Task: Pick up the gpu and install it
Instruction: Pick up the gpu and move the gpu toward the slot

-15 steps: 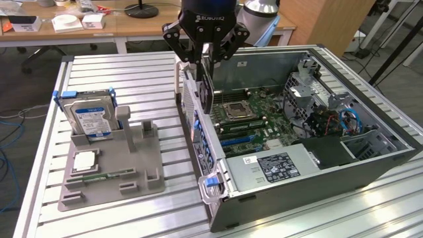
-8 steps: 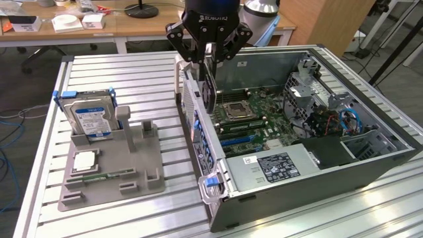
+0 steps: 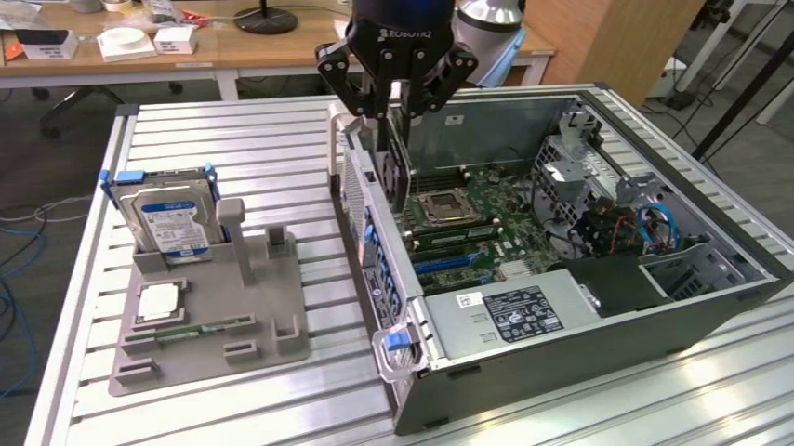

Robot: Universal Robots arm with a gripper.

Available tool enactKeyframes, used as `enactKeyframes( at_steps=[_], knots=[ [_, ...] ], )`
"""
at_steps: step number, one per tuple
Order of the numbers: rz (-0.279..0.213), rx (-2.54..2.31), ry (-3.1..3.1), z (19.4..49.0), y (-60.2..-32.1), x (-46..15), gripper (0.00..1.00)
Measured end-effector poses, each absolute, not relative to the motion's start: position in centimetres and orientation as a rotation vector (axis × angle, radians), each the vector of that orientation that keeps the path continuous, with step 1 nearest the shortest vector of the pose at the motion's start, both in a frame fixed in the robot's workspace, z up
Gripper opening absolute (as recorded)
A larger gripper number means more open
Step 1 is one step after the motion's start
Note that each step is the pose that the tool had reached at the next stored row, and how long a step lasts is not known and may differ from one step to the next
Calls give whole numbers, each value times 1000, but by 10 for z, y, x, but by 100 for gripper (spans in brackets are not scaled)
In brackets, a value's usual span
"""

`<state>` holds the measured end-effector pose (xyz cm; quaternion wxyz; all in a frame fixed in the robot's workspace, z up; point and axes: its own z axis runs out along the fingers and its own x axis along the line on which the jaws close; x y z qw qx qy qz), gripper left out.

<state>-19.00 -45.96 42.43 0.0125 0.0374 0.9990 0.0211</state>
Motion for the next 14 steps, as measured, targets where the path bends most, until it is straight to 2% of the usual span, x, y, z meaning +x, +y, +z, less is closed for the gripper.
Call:
enactKeyframes(
  at_steps=[14],
  knots=[
    [66, 116, 3114, 424, -460, -183, 26]
  ],
)
